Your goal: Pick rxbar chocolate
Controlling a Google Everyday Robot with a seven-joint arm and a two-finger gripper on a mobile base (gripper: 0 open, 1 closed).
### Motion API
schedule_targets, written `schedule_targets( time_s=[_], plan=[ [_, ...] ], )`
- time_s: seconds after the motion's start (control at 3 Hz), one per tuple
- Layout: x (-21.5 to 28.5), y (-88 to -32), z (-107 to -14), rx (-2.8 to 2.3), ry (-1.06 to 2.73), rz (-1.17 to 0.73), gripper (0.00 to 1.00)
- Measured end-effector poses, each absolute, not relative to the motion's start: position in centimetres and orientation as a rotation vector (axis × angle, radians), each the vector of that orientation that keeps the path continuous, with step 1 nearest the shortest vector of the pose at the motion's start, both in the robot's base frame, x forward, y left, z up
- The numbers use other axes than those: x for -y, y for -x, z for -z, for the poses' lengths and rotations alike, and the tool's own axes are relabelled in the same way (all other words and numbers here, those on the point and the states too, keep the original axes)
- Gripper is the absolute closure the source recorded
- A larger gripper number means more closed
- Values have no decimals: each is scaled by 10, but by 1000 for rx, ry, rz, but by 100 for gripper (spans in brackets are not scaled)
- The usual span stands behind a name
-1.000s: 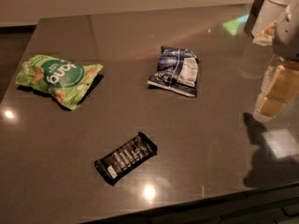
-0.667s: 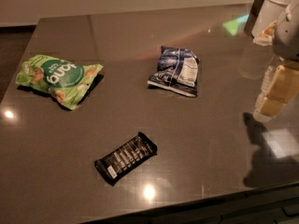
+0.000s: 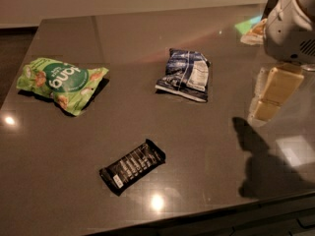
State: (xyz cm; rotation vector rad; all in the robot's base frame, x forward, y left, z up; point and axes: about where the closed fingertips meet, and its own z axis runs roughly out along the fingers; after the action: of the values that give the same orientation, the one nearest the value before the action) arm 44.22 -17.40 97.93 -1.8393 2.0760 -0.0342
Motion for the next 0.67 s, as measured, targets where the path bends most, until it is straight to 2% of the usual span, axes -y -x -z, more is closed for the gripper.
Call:
schedule_targets(
  time_s=[0.67],
  plan=[
    [94,-435,-945,-1874,2048,-74,0]
  ],
)
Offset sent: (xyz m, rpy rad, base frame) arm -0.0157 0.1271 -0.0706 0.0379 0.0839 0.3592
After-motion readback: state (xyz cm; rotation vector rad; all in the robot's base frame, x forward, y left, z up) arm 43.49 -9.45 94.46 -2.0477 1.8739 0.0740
